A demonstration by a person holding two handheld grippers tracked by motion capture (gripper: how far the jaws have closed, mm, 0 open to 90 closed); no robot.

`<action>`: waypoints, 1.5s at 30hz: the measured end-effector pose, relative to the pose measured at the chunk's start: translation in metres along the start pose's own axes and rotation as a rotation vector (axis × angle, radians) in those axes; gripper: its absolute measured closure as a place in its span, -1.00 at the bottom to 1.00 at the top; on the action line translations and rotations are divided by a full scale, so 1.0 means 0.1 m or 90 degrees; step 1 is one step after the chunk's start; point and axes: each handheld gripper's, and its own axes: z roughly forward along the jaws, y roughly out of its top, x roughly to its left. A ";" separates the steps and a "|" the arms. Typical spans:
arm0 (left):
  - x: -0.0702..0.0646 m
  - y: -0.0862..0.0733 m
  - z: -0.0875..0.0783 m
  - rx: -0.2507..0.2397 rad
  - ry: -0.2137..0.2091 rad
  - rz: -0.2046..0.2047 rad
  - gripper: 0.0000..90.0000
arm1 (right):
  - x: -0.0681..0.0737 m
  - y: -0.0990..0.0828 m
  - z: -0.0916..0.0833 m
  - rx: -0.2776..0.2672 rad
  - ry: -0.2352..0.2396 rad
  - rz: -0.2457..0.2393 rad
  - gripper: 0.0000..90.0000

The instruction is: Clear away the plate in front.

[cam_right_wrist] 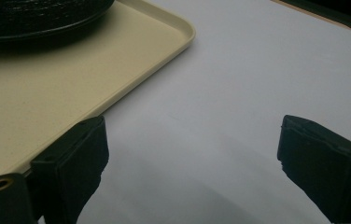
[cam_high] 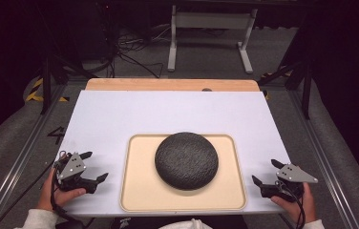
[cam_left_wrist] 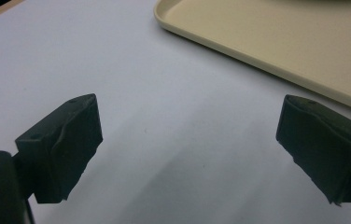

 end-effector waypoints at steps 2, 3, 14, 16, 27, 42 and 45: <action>0.01 -0.04 -0.03 -0.007 -0.003 -0.021 -0.83 | 0.00 0.00 0.01 0.000 0.001 -0.002 -0.79; 0.01 -0.04 -0.03 -0.007 -0.003 -0.021 -0.83 | 0.00 0.00 0.01 0.000 0.001 -0.002 -0.79; -0.03 -0.03 -0.07 -0.015 0.008 -0.018 -0.84 | 0.02 0.01 0.02 0.001 0.008 -0.012 -0.79; -0.03 -0.02 -0.08 -0.017 0.009 -0.016 -0.83 | 0.02 0.01 0.01 0.000 0.007 -0.010 -0.79; -0.05 -0.02 -0.11 -0.022 0.017 0.002 -0.83 | 0.05 0.03 0.02 0.002 0.007 -0.021 -0.79; -0.09 0.02 -0.09 -0.013 0.017 0.017 -0.82 | 0.04 0.02 0.03 0.003 0.009 -0.017 -0.79; -0.08 0.02 -0.08 -0.012 0.020 0.020 -0.82 | 0.04 0.02 0.03 0.003 0.009 -0.017 -0.79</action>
